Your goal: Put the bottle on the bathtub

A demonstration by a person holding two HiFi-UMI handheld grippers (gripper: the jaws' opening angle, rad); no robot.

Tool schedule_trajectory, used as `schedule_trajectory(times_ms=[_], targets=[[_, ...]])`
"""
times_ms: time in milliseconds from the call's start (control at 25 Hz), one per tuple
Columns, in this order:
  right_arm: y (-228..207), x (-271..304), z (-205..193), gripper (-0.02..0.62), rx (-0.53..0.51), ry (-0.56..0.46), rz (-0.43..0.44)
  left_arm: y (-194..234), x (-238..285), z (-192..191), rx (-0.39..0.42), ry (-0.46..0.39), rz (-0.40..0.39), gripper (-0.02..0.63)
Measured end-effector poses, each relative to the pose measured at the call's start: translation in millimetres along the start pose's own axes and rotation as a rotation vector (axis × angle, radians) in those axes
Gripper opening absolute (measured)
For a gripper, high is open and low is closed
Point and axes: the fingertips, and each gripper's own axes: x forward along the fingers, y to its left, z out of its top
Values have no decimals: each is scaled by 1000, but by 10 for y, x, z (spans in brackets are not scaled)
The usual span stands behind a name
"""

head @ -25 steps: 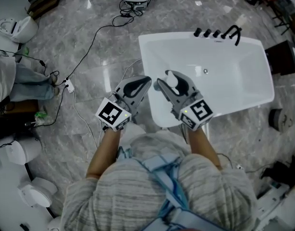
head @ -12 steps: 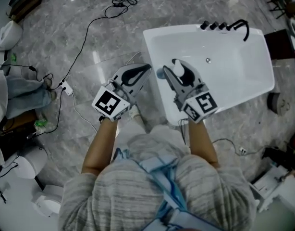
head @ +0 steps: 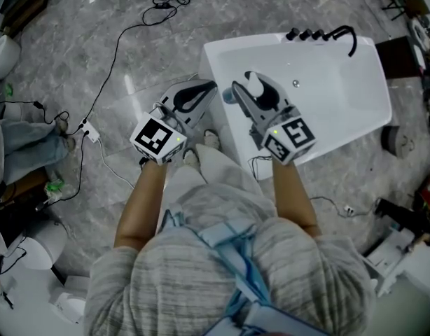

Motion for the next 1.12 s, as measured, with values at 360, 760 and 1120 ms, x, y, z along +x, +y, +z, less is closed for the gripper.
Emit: schedule_trajectory(times_ms=[360,760,1120], targets=[[-595,543,-59,155,18,31,23,605,431,-186,-42,53,32,11],[-1437,1296,-405,155,-18,94,72,1355,1055,-726,-101,107,74,11],[-2018,1907,-1034,155,12,152,61,1972,1342,-1398,-173,149,135,11]])
